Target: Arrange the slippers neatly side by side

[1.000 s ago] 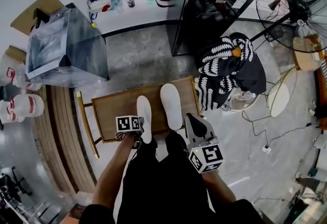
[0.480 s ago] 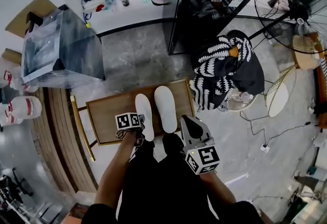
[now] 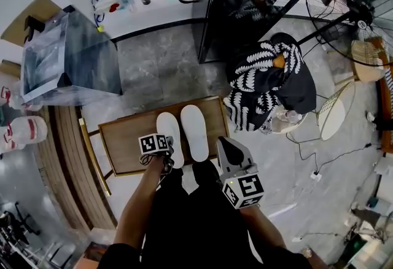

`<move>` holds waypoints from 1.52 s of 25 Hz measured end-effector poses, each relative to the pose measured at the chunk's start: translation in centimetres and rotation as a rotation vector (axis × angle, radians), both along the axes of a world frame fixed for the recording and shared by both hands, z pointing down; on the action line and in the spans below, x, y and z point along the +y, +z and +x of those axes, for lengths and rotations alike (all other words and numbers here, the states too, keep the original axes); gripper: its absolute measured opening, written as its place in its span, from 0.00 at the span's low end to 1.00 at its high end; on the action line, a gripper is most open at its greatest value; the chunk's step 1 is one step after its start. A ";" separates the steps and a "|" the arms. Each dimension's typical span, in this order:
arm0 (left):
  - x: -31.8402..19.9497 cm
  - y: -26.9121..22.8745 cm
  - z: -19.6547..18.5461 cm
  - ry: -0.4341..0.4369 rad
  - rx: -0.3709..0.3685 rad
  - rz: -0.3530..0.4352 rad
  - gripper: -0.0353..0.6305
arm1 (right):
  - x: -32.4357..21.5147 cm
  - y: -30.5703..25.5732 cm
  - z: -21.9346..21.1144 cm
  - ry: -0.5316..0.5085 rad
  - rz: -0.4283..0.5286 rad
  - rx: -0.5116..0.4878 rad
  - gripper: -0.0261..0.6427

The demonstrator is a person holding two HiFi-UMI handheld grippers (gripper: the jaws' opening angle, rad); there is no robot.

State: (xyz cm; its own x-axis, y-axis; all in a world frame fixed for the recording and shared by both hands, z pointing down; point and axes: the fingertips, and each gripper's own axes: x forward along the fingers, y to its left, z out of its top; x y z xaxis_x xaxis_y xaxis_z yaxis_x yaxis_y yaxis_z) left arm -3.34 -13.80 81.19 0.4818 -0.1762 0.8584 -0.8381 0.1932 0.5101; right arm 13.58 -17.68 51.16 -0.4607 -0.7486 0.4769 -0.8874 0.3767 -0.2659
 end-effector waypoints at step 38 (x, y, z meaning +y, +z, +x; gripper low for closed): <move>1.6 -1.6 -0.1 0.061 0.161 0.025 0.35 | 0.0 0.0 -3.2 -0.015 0.014 0.020 0.06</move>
State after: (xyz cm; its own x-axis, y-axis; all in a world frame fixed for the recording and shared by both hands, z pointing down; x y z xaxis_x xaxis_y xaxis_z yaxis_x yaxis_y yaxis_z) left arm -3.42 -12.23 79.55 0.6234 -0.1629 0.7648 -0.7547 0.1305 0.6430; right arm 10.38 -17.64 51.17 -0.4620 -0.7486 0.4755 -0.8869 0.3932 -0.2426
